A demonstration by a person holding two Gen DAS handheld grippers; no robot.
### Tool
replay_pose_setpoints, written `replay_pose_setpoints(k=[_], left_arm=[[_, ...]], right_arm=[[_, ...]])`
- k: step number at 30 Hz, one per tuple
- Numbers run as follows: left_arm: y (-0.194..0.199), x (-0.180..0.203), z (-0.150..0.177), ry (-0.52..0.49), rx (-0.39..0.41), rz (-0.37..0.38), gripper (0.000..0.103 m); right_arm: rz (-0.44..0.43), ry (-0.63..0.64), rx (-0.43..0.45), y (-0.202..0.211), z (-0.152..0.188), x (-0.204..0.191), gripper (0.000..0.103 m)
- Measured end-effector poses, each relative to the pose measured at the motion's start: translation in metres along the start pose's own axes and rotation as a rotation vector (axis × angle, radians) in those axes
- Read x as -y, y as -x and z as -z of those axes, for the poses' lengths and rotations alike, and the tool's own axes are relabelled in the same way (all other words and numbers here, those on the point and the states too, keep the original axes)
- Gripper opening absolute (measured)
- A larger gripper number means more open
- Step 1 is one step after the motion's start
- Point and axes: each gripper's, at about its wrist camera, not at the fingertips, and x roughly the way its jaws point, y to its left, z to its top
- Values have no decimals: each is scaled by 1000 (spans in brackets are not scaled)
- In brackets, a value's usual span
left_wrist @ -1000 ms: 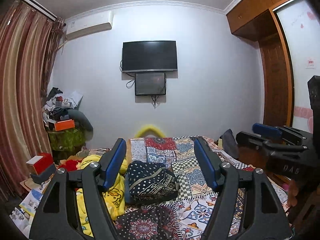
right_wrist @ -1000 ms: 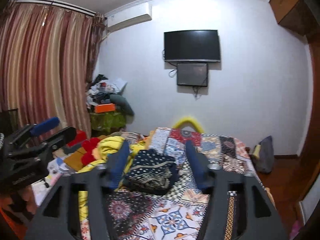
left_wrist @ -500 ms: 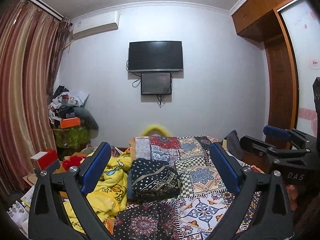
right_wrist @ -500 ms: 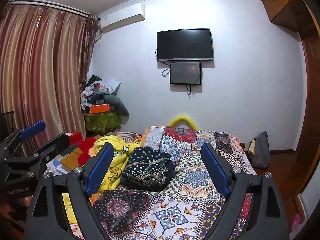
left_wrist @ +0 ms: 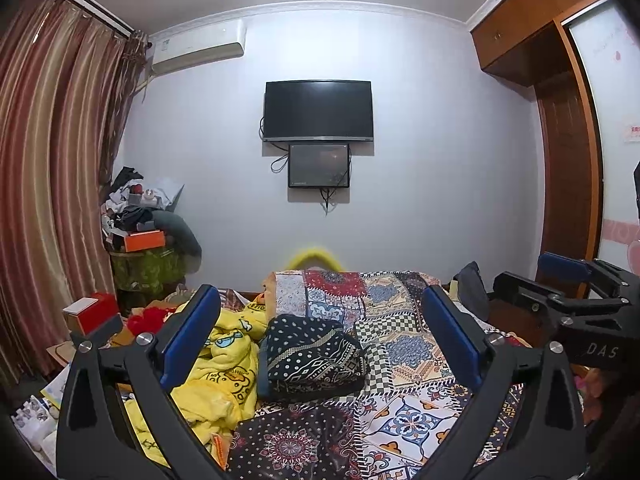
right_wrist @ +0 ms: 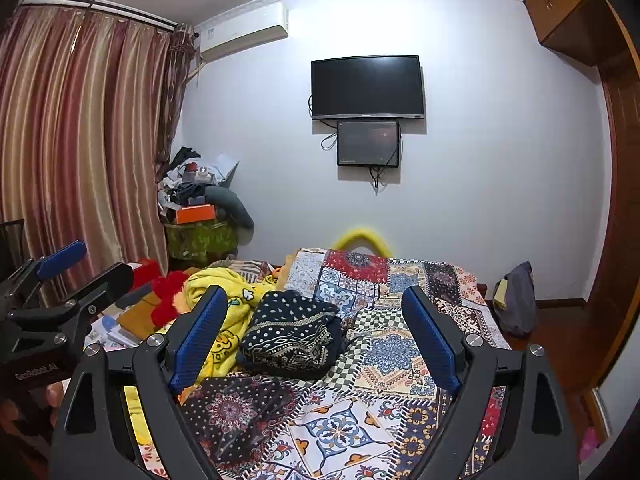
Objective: Fold large clothes
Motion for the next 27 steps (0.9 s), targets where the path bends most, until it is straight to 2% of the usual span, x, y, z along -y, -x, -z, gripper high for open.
replay_pose_setpoints(k=[27], left_arm=[[0, -4, 3, 23, 4, 7, 102]], right_arm=[[-6, -12, -1, 7, -4, 0, 88]])
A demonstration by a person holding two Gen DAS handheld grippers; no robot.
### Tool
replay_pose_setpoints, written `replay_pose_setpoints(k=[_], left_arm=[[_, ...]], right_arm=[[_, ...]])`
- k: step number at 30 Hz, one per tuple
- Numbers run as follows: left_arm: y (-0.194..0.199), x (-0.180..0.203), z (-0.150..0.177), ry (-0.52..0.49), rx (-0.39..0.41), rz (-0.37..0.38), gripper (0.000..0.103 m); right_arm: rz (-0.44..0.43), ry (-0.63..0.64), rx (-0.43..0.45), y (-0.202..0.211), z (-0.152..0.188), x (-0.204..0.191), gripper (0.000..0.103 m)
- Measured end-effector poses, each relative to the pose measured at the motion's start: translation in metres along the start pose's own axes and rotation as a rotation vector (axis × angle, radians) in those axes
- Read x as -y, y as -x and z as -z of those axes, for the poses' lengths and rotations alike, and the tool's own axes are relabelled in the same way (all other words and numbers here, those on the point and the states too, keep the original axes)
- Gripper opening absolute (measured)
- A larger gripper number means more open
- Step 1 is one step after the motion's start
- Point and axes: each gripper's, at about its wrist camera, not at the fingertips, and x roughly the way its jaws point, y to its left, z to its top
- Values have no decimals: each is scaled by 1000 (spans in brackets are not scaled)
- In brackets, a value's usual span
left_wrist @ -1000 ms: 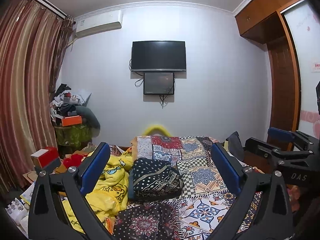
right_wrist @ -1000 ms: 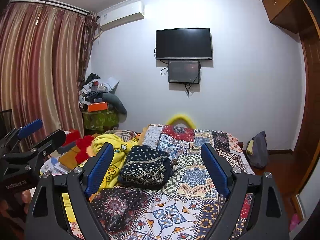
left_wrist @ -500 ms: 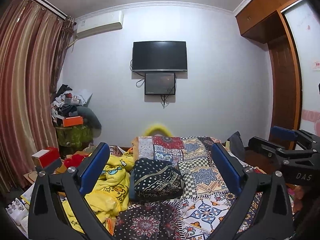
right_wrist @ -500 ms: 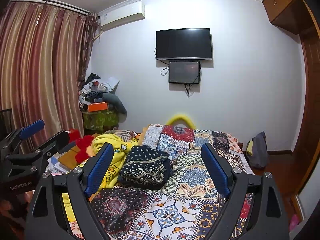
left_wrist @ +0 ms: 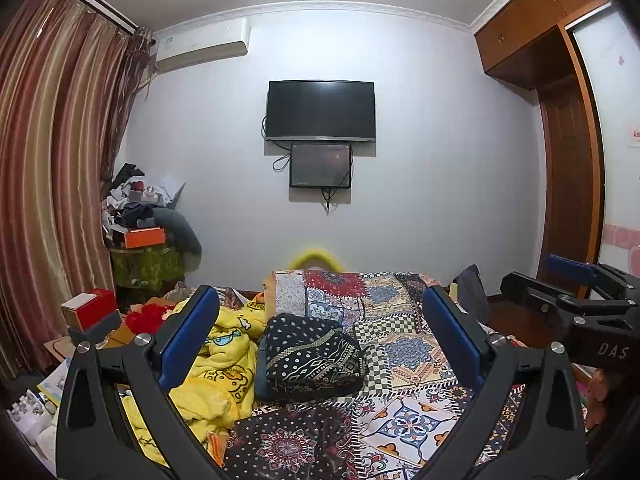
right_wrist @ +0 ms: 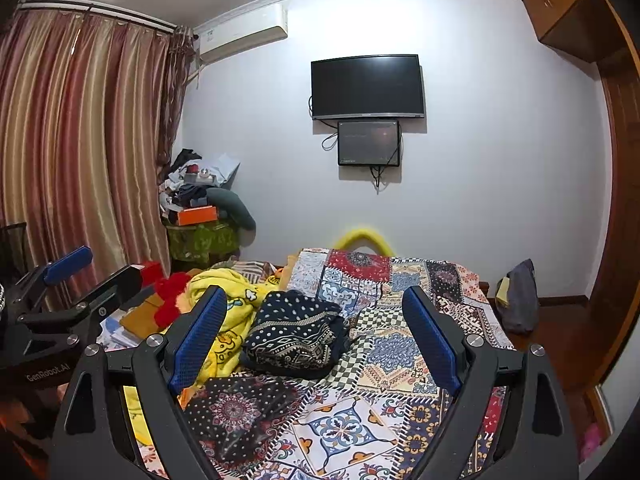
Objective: Fold large clothes
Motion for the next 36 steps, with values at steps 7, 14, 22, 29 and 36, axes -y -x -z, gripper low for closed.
replay_pose_setpoints(k=[7, 14, 22, 29, 36], left_arm=[[-2, 0, 0, -1, -9, 13, 102], [-2, 1, 1, -5, -21, 30, 102], [-1, 1, -1, 9, -20, 39, 102], [0, 1, -1, 2, -19, 38, 102], [-5, 0, 0, 0, -31, 44, 102]], right_arm=[[-5, -4, -4, -1, 1, -3, 88], [-2, -5, -4, -1, 0, -4, 88], [3, -4, -3, -1, 0, -4, 88], [3, -13, -1, -3, 0, -2, 89], [5, -21, -8, -5, 1, -1, 89]])
